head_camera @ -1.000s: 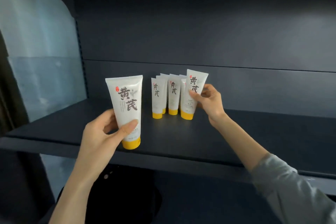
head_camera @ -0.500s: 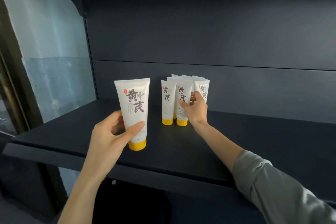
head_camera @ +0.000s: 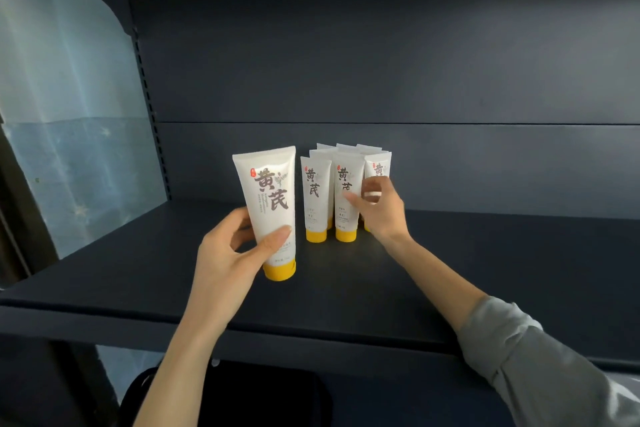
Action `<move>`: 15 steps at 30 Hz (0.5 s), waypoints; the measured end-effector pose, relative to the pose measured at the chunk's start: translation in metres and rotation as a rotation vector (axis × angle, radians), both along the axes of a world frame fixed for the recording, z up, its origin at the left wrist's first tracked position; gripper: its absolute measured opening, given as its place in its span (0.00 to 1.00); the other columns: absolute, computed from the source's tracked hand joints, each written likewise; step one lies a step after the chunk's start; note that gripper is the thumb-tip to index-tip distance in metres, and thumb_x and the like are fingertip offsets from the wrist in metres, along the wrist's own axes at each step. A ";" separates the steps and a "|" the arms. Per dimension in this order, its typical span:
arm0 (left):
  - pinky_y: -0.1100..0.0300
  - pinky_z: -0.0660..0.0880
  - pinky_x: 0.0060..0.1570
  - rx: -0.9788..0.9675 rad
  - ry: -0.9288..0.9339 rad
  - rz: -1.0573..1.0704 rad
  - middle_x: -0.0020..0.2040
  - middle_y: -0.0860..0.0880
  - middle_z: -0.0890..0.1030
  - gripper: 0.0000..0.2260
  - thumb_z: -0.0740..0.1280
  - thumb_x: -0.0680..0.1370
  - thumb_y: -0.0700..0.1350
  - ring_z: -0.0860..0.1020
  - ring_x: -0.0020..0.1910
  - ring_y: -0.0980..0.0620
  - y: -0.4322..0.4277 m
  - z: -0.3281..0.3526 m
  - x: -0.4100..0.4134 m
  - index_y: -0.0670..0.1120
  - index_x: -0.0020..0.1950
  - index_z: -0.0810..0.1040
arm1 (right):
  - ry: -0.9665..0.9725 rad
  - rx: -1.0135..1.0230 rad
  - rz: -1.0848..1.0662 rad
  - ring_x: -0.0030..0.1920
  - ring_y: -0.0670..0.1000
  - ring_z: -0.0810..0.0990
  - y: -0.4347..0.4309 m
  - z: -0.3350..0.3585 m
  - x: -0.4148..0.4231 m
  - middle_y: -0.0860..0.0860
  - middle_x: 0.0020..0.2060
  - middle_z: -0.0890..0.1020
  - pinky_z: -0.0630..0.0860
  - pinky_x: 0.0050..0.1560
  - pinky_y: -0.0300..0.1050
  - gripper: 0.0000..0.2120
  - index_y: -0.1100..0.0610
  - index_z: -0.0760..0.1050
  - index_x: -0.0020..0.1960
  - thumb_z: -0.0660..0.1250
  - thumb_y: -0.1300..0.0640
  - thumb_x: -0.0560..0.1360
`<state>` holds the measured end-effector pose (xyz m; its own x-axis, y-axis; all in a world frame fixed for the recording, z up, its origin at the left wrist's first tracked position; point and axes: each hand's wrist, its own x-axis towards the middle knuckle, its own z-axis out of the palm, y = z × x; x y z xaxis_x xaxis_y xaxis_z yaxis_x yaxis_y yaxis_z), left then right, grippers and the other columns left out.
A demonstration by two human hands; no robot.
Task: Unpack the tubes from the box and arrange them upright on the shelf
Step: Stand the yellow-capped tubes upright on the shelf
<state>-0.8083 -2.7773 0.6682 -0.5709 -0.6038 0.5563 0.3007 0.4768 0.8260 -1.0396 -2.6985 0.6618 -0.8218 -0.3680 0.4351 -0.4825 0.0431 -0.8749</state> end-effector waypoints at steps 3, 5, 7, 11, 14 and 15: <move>0.67 0.79 0.42 0.028 0.016 -0.021 0.51 0.57 0.83 0.21 0.72 0.65 0.51 0.81 0.50 0.59 0.001 0.005 -0.001 0.50 0.57 0.78 | 0.075 -0.126 -0.115 0.55 0.46 0.74 0.022 0.023 0.002 0.50 0.58 0.74 0.71 0.54 0.40 0.17 0.55 0.72 0.59 0.69 0.48 0.74; 0.62 0.80 0.43 0.042 0.018 -0.049 0.51 0.58 0.83 0.19 0.72 0.66 0.50 0.82 0.50 0.59 0.004 0.008 -0.004 0.53 0.56 0.77 | 0.098 -0.231 -0.100 0.55 0.45 0.75 0.038 0.036 0.010 0.50 0.58 0.76 0.74 0.56 0.41 0.12 0.53 0.72 0.56 0.67 0.49 0.76; 0.57 0.81 0.44 0.066 0.020 -0.075 0.50 0.58 0.83 0.16 0.73 0.67 0.49 0.82 0.49 0.58 0.009 0.009 -0.010 0.54 0.54 0.78 | 0.120 -0.268 -0.009 0.55 0.45 0.77 0.054 0.042 0.022 0.48 0.55 0.78 0.77 0.58 0.48 0.10 0.53 0.73 0.55 0.65 0.49 0.77; 0.54 0.82 0.43 0.096 0.024 -0.140 0.49 0.56 0.83 0.14 0.74 0.69 0.44 0.82 0.49 0.55 0.024 0.010 -0.025 0.54 0.52 0.78 | 0.185 -0.138 0.285 0.55 0.42 0.77 0.077 0.033 0.057 0.41 0.56 0.76 0.77 0.50 0.40 0.19 0.46 0.70 0.60 0.66 0.42 0.72; 0.53 0.81 0.45 0.076 0.014 -0.197 0.49 0.54 0.84 0.14 0.75 0.69 0.42 0.82 0.49 0.53 0.033 0.014 -0.034 0.52 0.52 0.78 | 0.194 -0.052 0.445 0.58 0.42 0.75 0.088 0.018 0.075 0.40 0.58 0.73 0.75 0.50 0.34 0.27 0.37 0.64 0.64 0.68 0.41 0.68; 0.54 0.80 0.46 0.056 0.009 -0.213 0.49 0.54 0.84 0.14 0.75 0.70 0.42 0.82 0.50 0.53 0.036 0.015 -0.037 0.52 0.52 0.78 | 0.190 -0.037 0.483 0.59 0.43 0.75 0.092 0.013 0.078 0.42 0.59 0.73 0.76 0.52 0.36 0.29 0.37 0.63 0.66 0.69 0.42 0.68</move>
